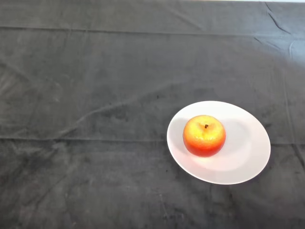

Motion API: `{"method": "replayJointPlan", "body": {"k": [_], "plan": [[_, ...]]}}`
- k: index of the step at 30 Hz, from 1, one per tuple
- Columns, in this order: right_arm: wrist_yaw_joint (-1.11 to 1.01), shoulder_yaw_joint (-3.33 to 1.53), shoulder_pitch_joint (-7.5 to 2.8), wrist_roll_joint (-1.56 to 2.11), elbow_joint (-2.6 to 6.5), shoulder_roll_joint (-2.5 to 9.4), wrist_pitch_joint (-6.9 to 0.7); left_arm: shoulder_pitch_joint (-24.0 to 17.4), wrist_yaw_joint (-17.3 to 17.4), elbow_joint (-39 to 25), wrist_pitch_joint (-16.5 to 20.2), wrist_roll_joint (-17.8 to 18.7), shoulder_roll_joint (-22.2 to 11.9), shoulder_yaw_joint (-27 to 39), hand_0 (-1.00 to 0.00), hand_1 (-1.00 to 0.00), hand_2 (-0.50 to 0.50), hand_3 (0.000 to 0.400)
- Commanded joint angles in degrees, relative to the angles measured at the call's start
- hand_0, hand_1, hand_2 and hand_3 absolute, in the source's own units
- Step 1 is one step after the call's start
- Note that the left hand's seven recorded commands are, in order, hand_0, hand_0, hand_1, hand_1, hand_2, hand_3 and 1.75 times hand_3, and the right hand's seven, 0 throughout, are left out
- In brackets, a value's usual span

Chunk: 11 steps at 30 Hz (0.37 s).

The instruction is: Move the apple to the plate

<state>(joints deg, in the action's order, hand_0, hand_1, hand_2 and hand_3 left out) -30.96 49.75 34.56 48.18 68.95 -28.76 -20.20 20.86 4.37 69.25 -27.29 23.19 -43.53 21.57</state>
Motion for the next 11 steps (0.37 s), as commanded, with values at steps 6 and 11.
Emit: {"method": "replayJointPlan", "body": {"k": [6, 11], "plan": [[0.28, 0.88, -0.04, 0.00, 0.45, -0.59, 0.24, -2.43, -1.10, -0.45, 0.67, -1.72, -0.05, 1.70, 0.00, 0.00, 0.00, 0.000], [0.29, 0.88, -0.05, 0.00, 0.43, -0.59, 0.24, -2.54, -1.23, -0.63, 0.77, -2.27, -0.06, 1.84, 0.00, 0.00, 0.00, 0.000]]}}
